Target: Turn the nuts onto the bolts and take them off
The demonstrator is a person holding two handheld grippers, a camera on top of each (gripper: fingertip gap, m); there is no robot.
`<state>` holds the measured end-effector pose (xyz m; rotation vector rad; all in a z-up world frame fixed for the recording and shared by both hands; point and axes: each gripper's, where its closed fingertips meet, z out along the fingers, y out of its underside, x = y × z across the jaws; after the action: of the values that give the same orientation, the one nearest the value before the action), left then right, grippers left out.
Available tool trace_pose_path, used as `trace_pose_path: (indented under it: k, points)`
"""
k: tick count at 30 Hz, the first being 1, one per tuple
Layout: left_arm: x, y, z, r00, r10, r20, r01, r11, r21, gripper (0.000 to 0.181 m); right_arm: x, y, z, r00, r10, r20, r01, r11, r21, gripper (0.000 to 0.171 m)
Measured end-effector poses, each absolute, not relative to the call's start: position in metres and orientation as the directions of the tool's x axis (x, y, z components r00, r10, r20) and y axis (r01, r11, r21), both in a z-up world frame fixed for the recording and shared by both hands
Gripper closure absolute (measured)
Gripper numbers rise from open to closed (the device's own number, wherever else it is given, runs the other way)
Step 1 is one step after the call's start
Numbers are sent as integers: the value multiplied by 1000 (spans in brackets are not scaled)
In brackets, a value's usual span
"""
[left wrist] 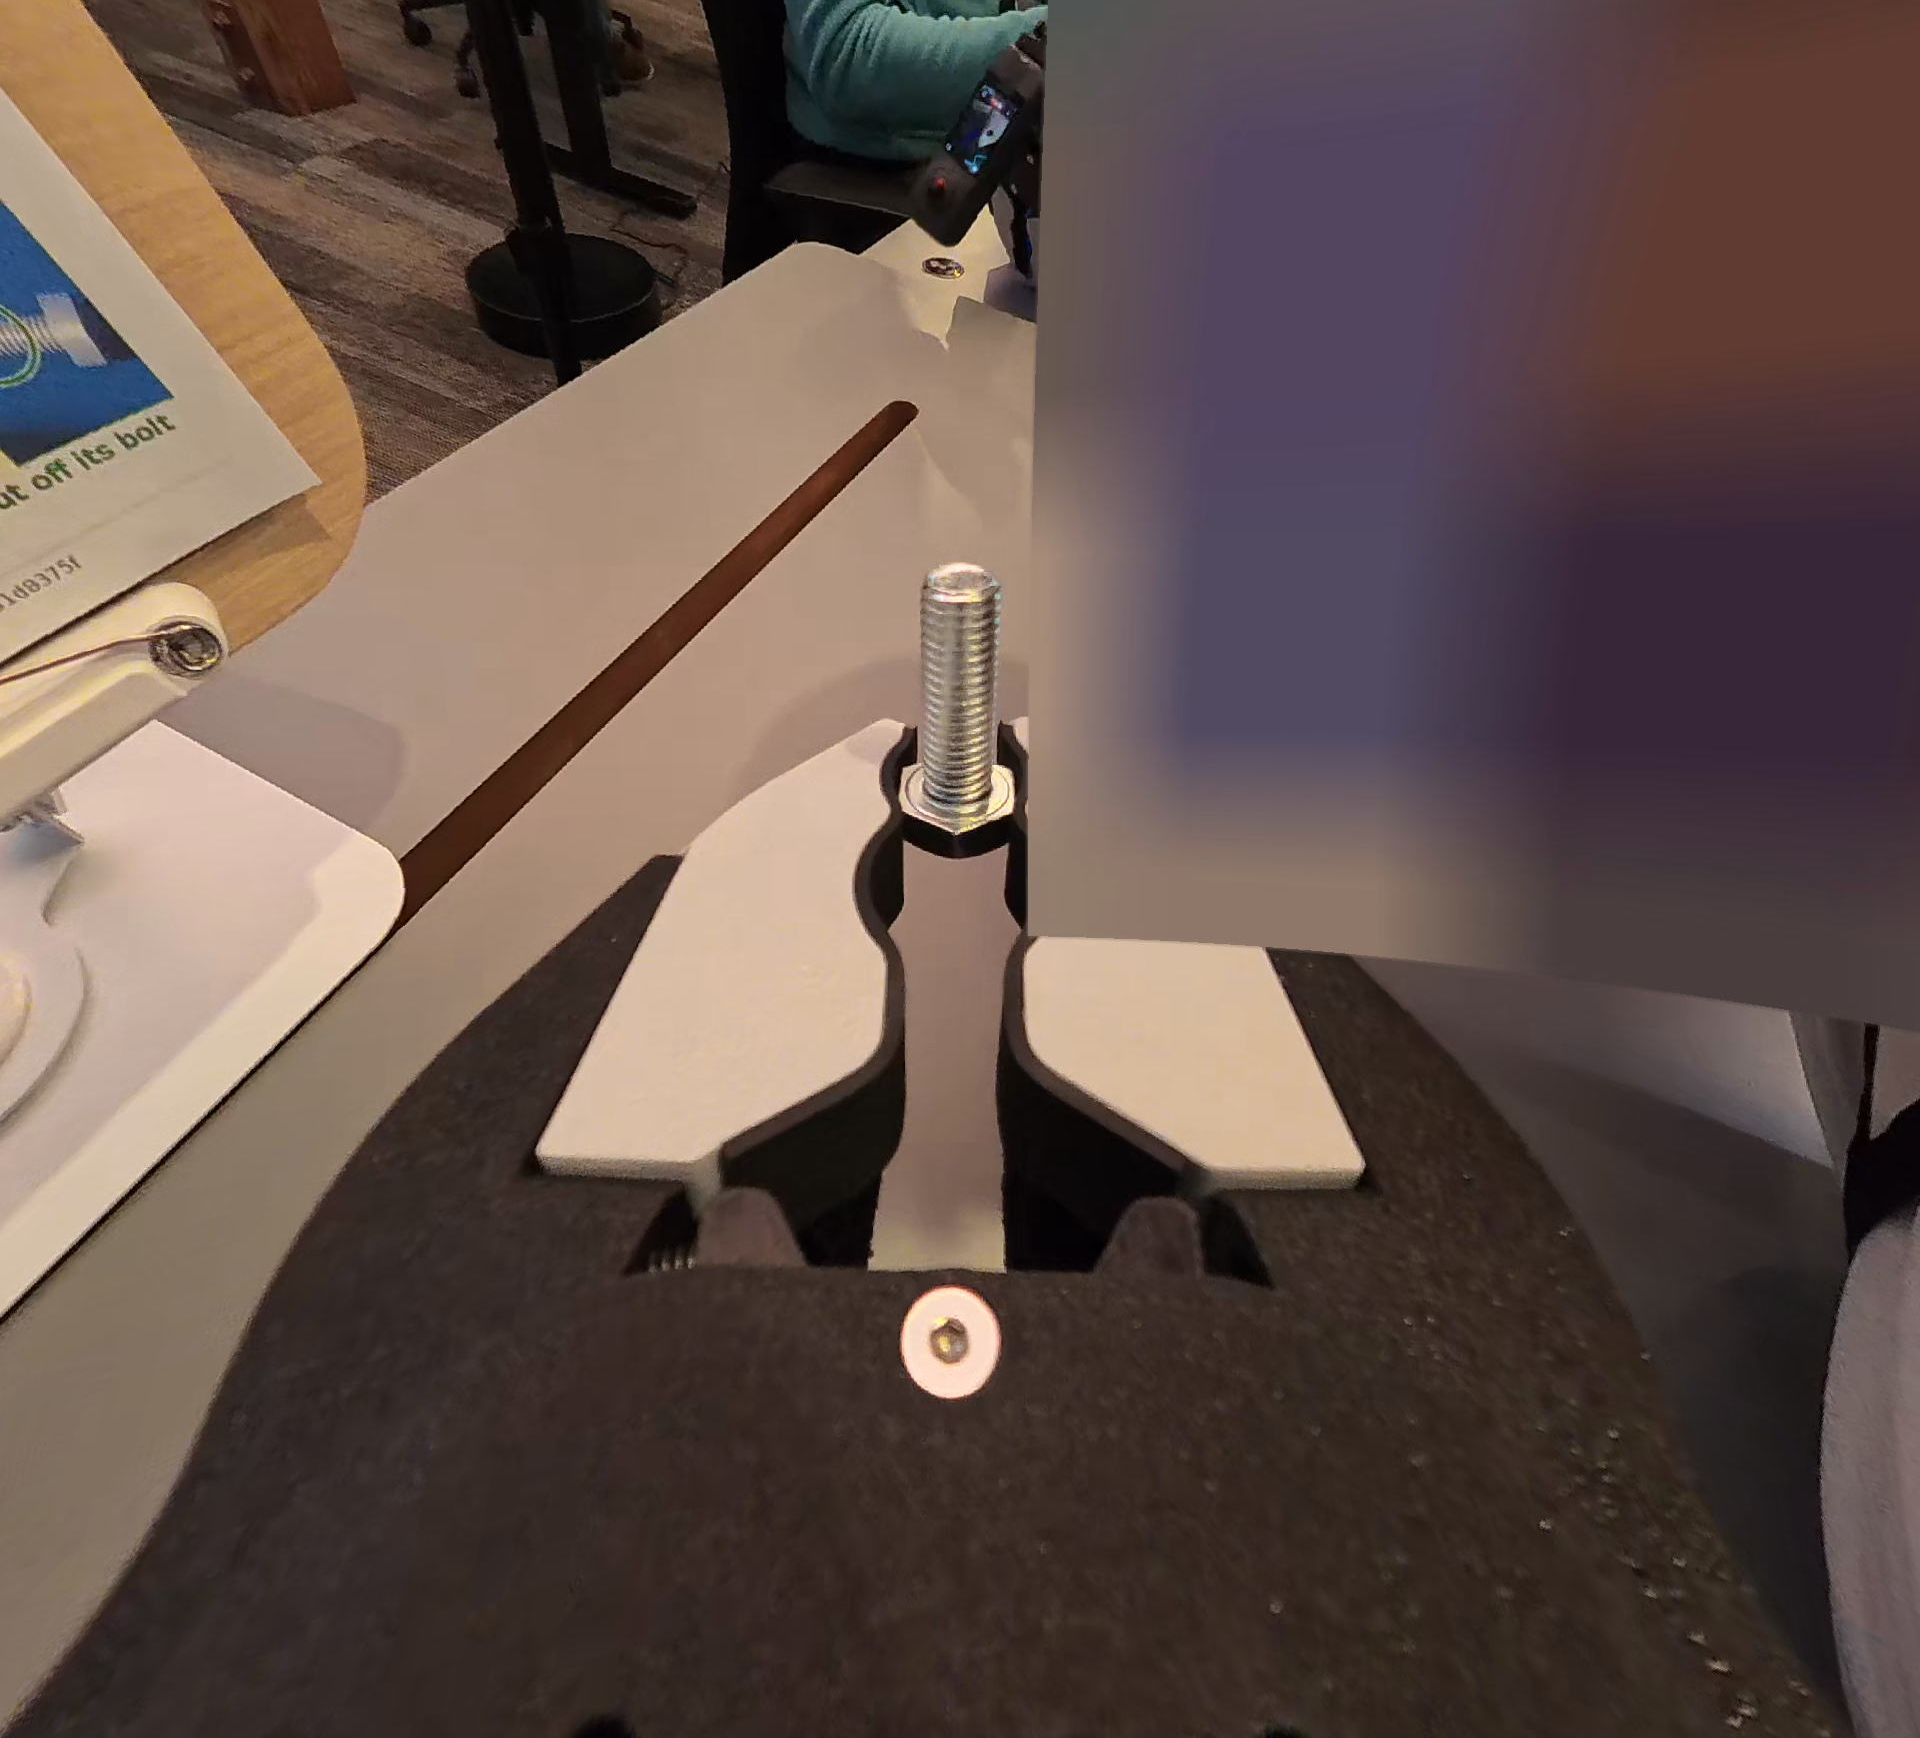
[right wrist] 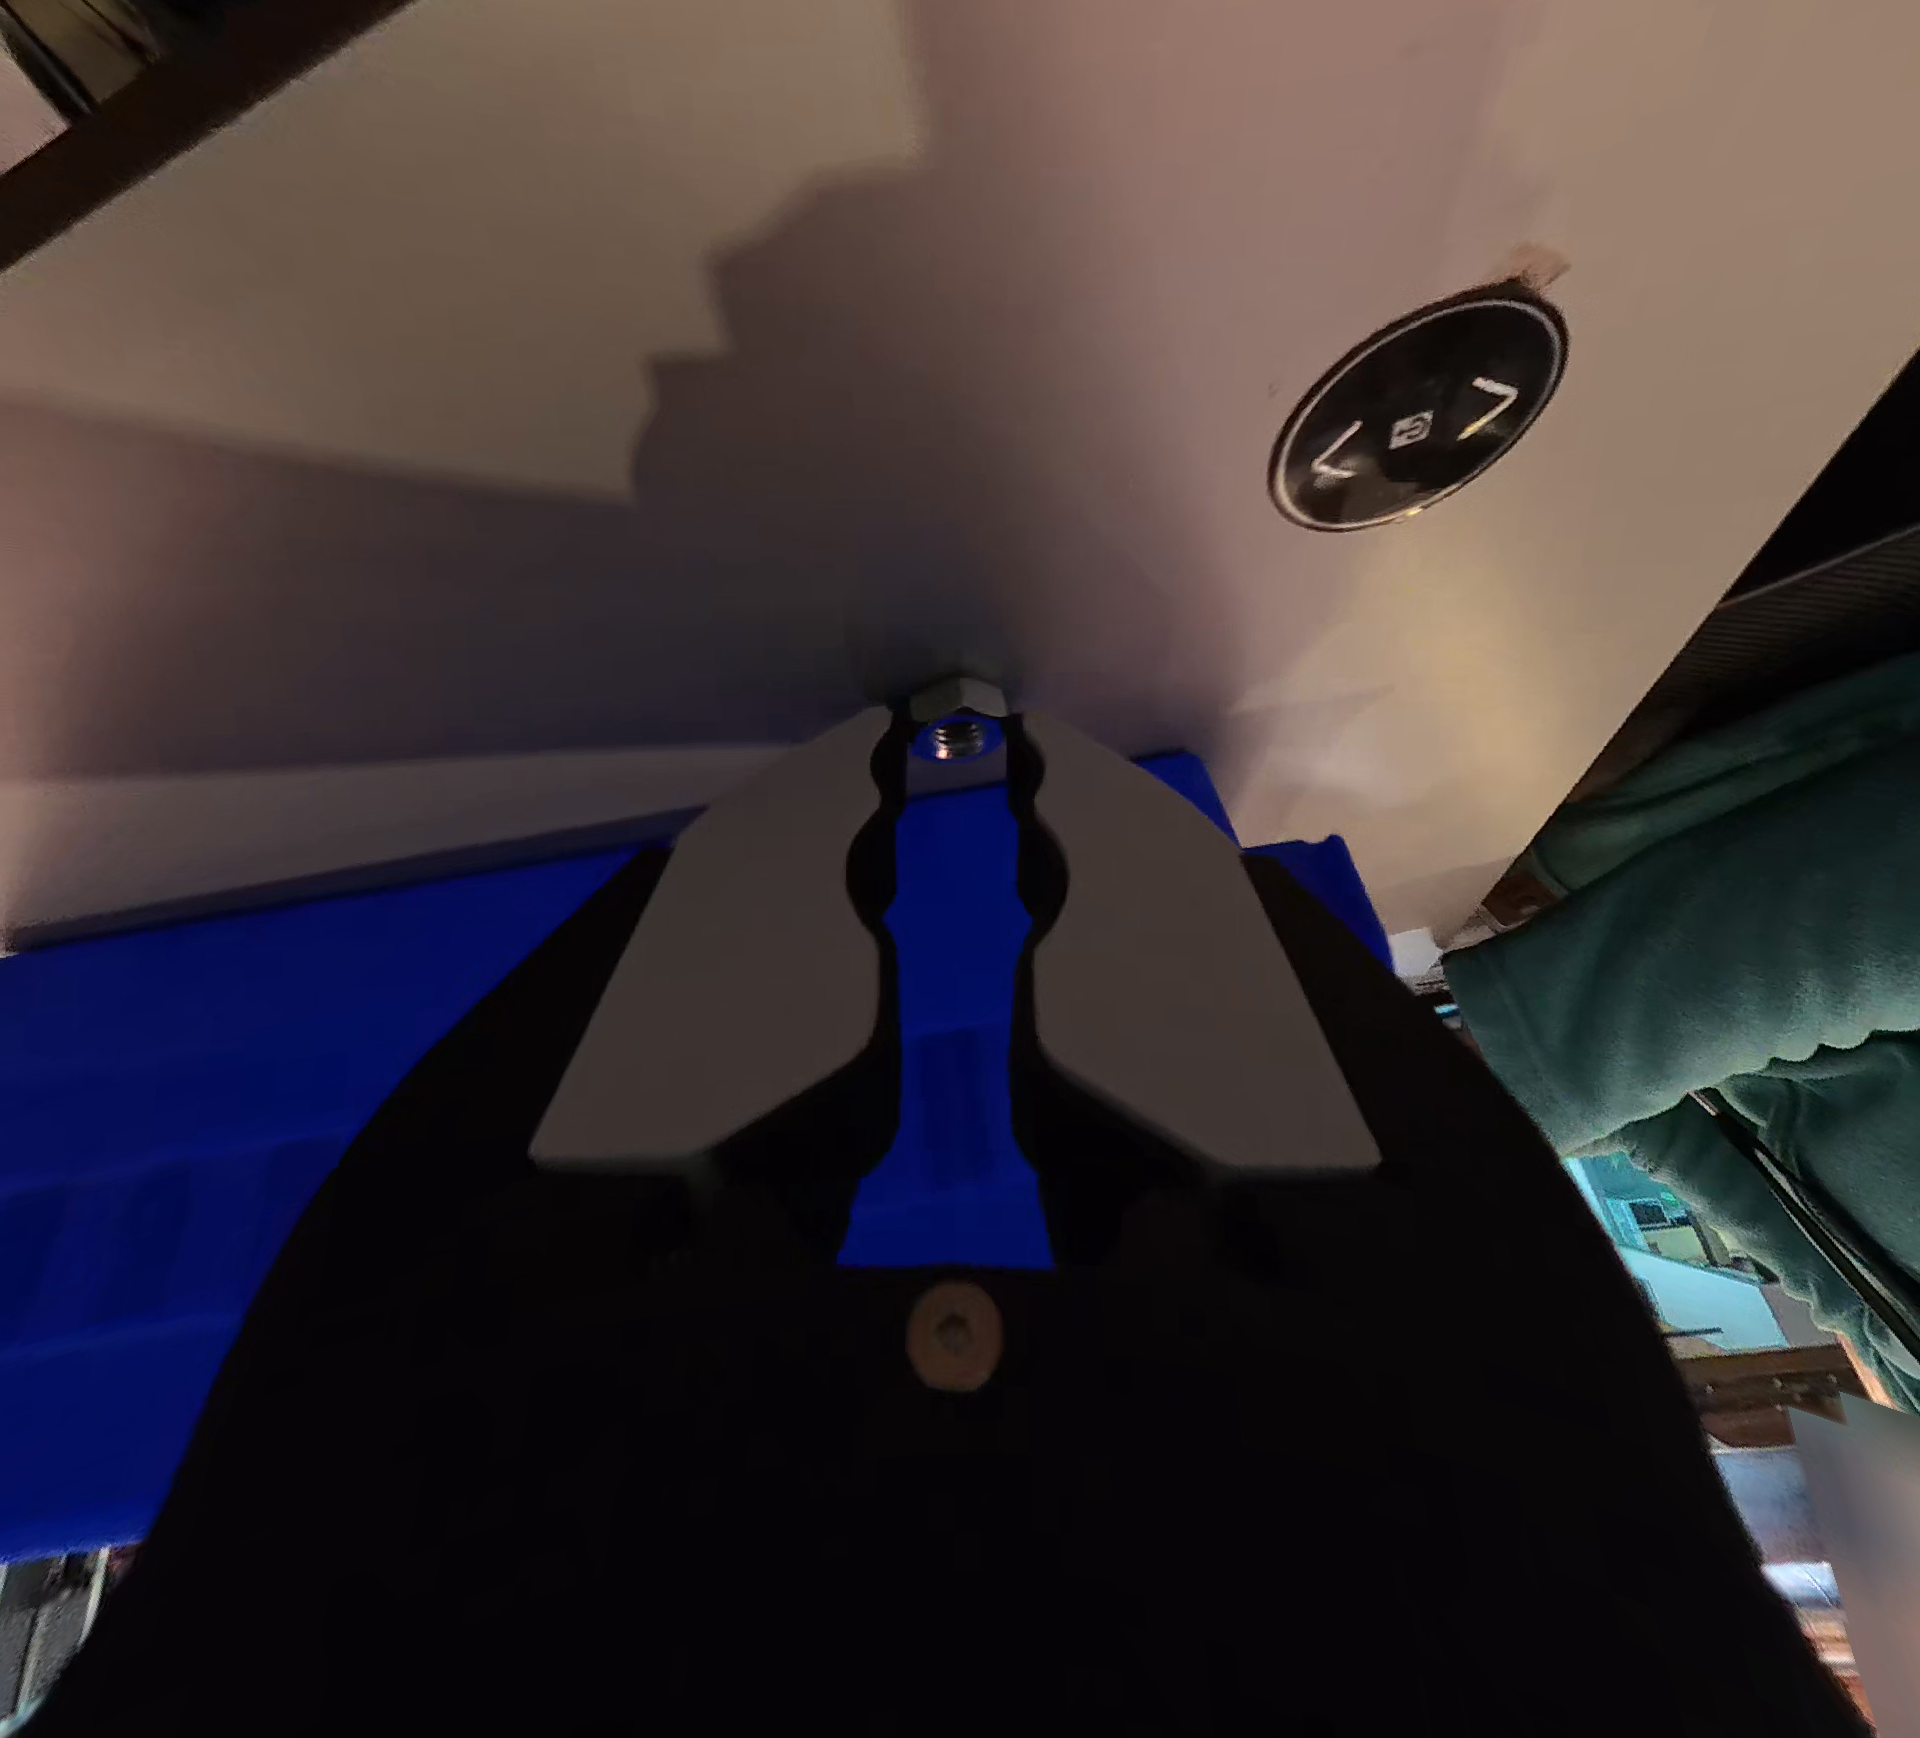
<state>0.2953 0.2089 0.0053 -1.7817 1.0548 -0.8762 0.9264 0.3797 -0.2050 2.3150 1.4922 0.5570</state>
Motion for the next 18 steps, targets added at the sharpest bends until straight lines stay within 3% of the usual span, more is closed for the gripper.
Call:
trace_pose_path:
  k: [8,12,18]
  points:
    - [292,204,-2,377,-919,118,-330,-252,-910,167,905,378,-176,351,906,238,791,-423,443,153]
    - [285,196,1,356,-925,131,-301,-246,-921,167,848,374,-113,296,875,384,885,-402,235,154]
    - [268,174,13,370,-923,102,-292,-220,-931,167,706,308,-9,240,847,473,969,-234,-74,154]
